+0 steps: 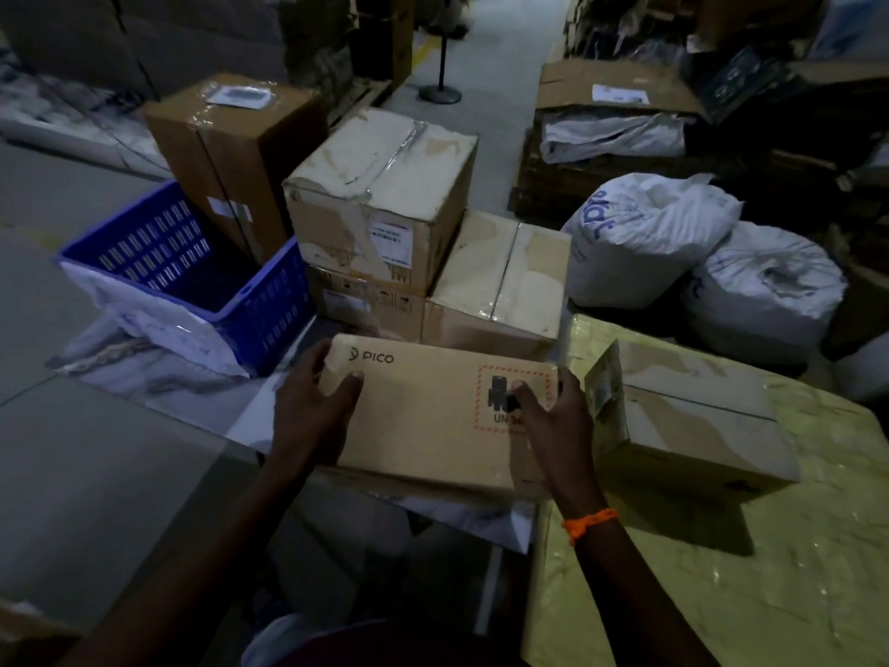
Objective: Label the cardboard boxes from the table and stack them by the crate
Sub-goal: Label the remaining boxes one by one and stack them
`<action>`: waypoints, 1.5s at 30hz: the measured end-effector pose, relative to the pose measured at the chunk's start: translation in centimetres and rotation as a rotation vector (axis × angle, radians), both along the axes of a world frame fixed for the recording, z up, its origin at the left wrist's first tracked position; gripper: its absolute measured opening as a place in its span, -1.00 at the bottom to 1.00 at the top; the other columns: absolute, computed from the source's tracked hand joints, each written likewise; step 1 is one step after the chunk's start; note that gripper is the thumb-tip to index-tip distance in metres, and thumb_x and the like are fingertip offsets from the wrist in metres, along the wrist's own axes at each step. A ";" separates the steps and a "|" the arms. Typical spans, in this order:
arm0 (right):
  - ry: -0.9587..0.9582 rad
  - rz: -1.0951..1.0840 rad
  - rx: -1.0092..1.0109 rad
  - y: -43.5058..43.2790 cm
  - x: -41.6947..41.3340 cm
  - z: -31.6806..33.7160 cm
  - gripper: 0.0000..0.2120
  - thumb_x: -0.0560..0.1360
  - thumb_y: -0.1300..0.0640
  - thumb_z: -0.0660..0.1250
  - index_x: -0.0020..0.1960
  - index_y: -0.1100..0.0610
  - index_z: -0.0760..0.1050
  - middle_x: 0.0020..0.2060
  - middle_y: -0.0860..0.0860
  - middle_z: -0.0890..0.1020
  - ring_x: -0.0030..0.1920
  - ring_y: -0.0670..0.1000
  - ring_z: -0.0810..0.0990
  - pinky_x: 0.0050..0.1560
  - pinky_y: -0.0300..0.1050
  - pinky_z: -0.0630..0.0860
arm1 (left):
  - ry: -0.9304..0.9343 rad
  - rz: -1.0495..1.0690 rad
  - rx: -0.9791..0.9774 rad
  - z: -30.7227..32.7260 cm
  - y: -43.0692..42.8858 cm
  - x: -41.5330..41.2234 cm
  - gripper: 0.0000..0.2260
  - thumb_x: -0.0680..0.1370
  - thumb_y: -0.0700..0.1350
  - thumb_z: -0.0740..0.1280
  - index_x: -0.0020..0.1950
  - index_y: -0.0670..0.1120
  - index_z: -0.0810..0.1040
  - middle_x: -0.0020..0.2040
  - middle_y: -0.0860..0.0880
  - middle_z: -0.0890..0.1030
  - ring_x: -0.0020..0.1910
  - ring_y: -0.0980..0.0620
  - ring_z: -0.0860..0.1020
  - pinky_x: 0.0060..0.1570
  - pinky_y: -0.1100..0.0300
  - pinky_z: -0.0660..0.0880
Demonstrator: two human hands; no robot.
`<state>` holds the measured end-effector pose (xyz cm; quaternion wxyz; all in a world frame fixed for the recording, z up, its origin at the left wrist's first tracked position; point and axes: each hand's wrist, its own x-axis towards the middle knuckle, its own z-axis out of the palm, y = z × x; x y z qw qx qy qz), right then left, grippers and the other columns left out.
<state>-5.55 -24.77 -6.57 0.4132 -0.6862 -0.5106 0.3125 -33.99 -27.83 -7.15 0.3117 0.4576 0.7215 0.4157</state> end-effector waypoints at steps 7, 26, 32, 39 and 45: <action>0.518 -0.089 -0.105 -3.6 -0.7 0.8 -0.66 0.59 -0.18 0.38 0.01 0.11 0.64 -0.22 0.12 0.72 -0.22 0.12 0.72 -0.23 -0.02 0.61 | -0.299 0.383 0.131 1.6 -4.1 -1.4 -0.65 0.61 0.18 0.32 0.18 -0.06 0.62 0.09 -0.06 0.65 0.06 -0.03 0.61 -0.04 0.08 0.54; 0.559 0.053 -0.176 -9.8 1.5 -6.1 -0.42 0.51 0.27 0.48 0.48 -0.04 0.48 0.23 -0.03 0.69 0.21 0.05 0.68 0.12 0.03 0.66 | -0.581 0.109 -0.127 -4.0 -9.1 -1.9 -0.63 0.58 -0.34 0.31 0.35 -0.06 0.53 0.26 -0.08 0.60 0.23 -0.06 0.57 -0.07 0.13 0.60; 0.430 0.033 -0.136 -10.5 1.7 -8.2 -0.46 0.54 0.28 0.46 0.40 -0.15 0.48 0.22 -0.08 0.67 0.20 -0.03 0.66 0.19 0.09 0.65 | -0.460 0.052 -0.145 -5.1 -8.9 -1.4 -0.58 0.57 -0.29 0.40 0.42 -0.11 0.48 0.31 -0.09 0.59 0.32 -0.06 0.55 -0.07 0.29 0.60; -0.419 0.230 0.118 -7.1 -1.9 -8.6 -0.39 0.63 -0.08 0.24 0.61 0.14 0.27 0.62 0.10 0.24 0.63 0.11 0.14 0.57 0.18 0.23 | 0.512 -0.255 0.025 -5.8 -5.6 1.0 -0.53 0.63 0.05 0.33 0.52 0.00 0.36 0.58 -0.06 0.29 0.56 -0.10 0.22 0.51 -0.17 0.23; -0.812 0.585 0.025 -2.6 -6.8 -8.9 -0.30 0.63 -0.23 -0.13 0.67 0.10 0.11 0.66 0.13 0.10 0.66 0.17 0.02 0.60 0.27 0.09 | 0.817 -0.631 -0.064 -7.5 -1.7 3.6 -0.43 0.68 0.20 -0.09 0.65 0.02 0.13 0.67 -0.03 0.04 0.65 -0.05 -0.05 0.59 -0.17 -0.11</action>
